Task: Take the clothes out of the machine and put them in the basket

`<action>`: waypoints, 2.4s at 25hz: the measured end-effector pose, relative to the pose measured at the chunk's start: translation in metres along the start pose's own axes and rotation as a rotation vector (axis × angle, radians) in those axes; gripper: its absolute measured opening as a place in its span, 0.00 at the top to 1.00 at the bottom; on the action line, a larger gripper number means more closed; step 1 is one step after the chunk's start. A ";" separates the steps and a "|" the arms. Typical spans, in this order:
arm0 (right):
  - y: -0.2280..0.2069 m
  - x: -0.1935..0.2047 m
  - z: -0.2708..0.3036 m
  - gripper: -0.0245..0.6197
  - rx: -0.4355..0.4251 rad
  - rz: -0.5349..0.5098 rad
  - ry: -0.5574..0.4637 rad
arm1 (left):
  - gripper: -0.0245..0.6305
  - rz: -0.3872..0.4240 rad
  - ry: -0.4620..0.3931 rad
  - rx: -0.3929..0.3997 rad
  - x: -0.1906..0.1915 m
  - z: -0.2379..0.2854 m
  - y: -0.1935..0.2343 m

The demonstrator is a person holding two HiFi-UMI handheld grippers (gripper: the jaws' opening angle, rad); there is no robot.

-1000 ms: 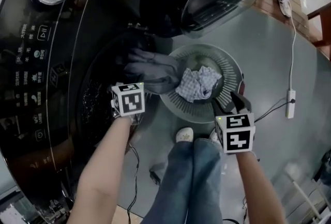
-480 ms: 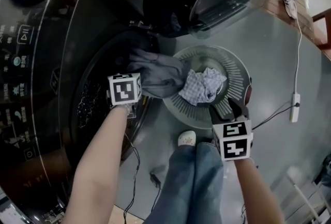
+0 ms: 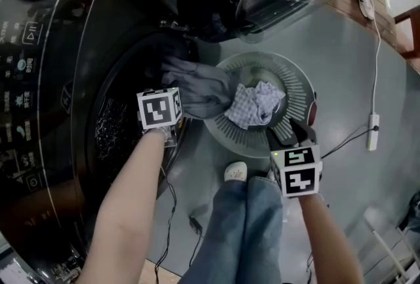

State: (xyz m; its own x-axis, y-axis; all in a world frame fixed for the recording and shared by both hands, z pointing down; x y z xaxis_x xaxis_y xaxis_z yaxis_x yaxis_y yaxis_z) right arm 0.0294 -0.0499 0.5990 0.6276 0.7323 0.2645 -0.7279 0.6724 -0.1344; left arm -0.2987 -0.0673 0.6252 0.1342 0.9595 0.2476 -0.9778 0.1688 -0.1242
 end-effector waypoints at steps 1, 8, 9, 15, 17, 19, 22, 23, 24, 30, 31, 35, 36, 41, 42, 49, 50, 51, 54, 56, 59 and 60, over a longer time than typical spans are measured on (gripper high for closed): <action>-0.001 0.000 -0.003 0.58 0.001 0.002 -0.002 | 0.81 0.009 0.010 -0.028 0.001 -0.004 0.000; -0.004 0.000 -0.026 0.59 0.000 -0.001 -0.022 | 0.86 0.020 0.044 -0.123 0.014 -0.031 -0.001; -0.005 0.001 -0.030 0.59 0.001 0.000 -0.024 | 0.86 0.021 0.030 -0.101 0.014 -0.036 -0.007; -0.015 0.002 -0.055 0.60 0.009 0.027 -0.047 | 0.86 0.008 -0.021 -0.010 0.019 -0.071 -0.041; -0.018 0.001 -0.063 0.60 0.011 0.038 -0.058 | 0.86 0.006 -0.029 0.008 0.021 -0.083 -0.052; -0.022 0.002 -0.070 0.60 0.013 0.047 -0.066 | 0.86 -0.002 -0.045 0.033 0.022 -0.093 -0.063; -0.028 0.004 -0.080 0.60 0.017 0.060 -0.074 | 0.86 -0.014 -0.084 0.082 0.021 -0.111 -0.082; -0.030 0.005 -0.083 0.60 0.018 0.065 -0.076 | 0.86 -0.014 -0.096 0.097 0.021 -0.116 -0.088; -0.032 0.006 -0.086 0.60 0.020 0.071 -0.079 | 0.86 -0.015 -0.105 0.112 0.020 -0.121 -0.095; -0.048 0.017 -0.095 0.61 0.028 0.109 -0.078 | 0.86 -0.066 -0.132 0.217 0.022 -0.140 -0.132; -0.050 0.019 -0.096 0.61 0.028 0.112 -0.076 | 0.86 -0.067 -0.135 0.230 0.023 -0.143 -0.139; -0.059 0.026 -0.101 0.62 0.029 0.124 -0.070 | 0.86 -0.059 -0.146 0.272 0.021 -0.150 -0.165; -0.063 0.029 -0.102 0.62 0.034 0.128 -0.067 | 0.86 -0.059 -0.147 0.281 0.020 -0.151 -0.170; -0.080 0.038 -0.107 0.63 0.055 0.152 -0.057 | 0.86 -0.020 -0.153 0.332 0.013 -0.158 -0.194; -0.083 0.040 -0.108 0.63 0.056 0.160 -0.057 | 0.86 -0.012 -0.151 0.343 0.013 -0.160 -0.198; -0.094 0.044 -0.111 0.63 0.070 0.184 -0.054 | 0.86 -0.046 -0.138 0.506 0.014 -0.160 -0.215; -0.094 0.044 -0.110 0.64 0.071 0.187 -0.054 | 0.86 -0.050 -0.132 0.522 0.015 -0.158 -0.216; -0.094 0.044 -0.109 0.64 0.070 0.191 -0.053 | 0.86 -0.050 -0.122 0.531 0.016 -0.156 -0.217; -0.092 0.043 -0.106 0.64 0.067 0.197 -0.051 | 0.86 -0.029 -0.082 0.513 0.020 -0.145 -0.220; -0.090 0.042 -0.104 0.64 0.065 0.193 -0.051 | 0.83 -0.007 -0.056 0.477 0.021 -0.138 -0.221; -0.087 0.042 -0.100 0.64 0.063 0.181 -0.045 | 0.48 -0.009 -0.023 0.487 0.020 -0.134 -0.226; -0.087 0.042 -0.099 0.64 0.062 0.178 -0.042 | 0.46 -0.010 -0.015 0.500 0.021 -0.134 -0.228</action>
State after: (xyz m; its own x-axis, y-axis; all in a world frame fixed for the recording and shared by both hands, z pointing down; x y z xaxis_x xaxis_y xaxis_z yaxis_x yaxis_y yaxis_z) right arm 0.1467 -0.0667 0.5271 0.4765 0.8330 0.2812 -0.8429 0.5238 -0.1233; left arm -0.0515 -0.0557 0.5297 0.1453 0.9544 0.2608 -0.9346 0.0459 0.3528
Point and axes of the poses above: the fingertips, and each gripper's own axes: z forward along the fingers, y to its left, x out of its underside, the point moved 3 cm from there along -z, backward along the fingers, and after that the axes turned 15 degrees about y, right-handed, at the moved point
